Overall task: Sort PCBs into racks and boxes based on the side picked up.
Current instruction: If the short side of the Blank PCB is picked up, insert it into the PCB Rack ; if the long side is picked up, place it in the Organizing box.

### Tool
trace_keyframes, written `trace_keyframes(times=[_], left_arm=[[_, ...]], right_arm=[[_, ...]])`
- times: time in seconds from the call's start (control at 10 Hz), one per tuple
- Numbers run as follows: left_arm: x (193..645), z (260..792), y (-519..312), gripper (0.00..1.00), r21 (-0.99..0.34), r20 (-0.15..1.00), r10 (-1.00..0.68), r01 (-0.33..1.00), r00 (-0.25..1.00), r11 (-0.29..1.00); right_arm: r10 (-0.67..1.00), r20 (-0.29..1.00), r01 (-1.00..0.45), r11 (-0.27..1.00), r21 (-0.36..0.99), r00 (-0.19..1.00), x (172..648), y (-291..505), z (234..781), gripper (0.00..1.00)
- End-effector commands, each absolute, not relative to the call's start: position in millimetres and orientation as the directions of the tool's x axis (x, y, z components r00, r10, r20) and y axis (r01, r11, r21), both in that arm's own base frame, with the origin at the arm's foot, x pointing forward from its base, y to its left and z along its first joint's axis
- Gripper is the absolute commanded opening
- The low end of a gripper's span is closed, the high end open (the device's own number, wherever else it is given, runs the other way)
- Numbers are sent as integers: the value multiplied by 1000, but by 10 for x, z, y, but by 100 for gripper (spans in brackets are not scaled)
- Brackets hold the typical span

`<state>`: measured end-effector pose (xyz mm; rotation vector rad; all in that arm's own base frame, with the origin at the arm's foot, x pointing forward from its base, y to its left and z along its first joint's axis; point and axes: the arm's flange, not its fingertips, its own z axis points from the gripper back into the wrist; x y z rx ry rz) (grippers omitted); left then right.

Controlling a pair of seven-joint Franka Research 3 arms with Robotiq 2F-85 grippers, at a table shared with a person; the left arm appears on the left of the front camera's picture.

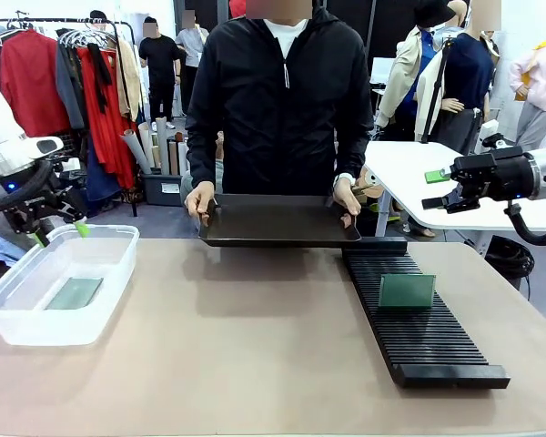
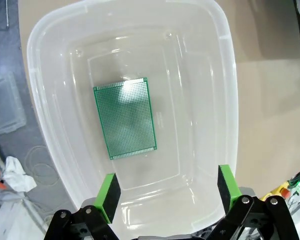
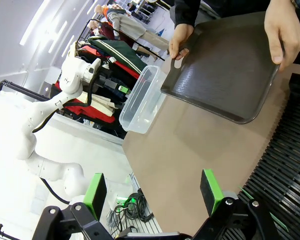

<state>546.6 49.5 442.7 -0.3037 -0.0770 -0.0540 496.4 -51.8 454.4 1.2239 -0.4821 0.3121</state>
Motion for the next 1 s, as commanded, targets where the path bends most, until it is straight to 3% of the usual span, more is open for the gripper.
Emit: trace_keyframes(times=[0.0,0.9], left_arm=[[5490,4403,521,100,-296,82,-42,64,996,953],[5482,4395,500,100,-297,79,-41,63,996,953]], right_arm=[[-28,514,-481,316,818,857,4963,-513,4562,100],[-28,514,-481,316,818,857,4963,-513,4562,100]])
